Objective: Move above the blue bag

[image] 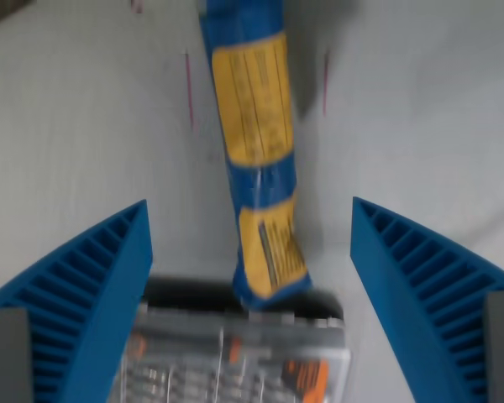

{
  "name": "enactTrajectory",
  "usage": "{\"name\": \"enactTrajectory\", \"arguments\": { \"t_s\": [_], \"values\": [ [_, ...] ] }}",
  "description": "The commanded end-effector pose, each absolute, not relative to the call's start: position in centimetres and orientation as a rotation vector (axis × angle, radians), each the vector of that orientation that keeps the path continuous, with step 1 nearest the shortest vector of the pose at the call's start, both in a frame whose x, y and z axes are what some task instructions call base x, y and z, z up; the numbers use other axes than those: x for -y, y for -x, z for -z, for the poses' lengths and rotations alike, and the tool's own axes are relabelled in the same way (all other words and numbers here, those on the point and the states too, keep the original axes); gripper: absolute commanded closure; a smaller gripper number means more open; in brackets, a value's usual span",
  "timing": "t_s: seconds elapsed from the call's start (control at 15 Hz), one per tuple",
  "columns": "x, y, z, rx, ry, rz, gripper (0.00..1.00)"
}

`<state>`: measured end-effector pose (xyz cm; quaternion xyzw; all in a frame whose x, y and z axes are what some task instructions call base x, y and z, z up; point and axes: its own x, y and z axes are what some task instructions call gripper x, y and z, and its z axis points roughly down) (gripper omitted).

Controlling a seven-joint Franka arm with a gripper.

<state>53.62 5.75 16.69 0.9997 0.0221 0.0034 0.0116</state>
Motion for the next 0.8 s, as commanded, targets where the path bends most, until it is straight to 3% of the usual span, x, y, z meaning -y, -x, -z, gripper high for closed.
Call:
{"name": "enactTrajectory", "arguments": {
  "t_s": [0.07,0.8],
  "values": [
    [-5.5,-54.9,-16.0,-0.158,-3.063,-0.005,0.0],
    [-5.5,-56.4,-14.1,-0.146,-3.07,-0.006,0.0]
  ]
}}
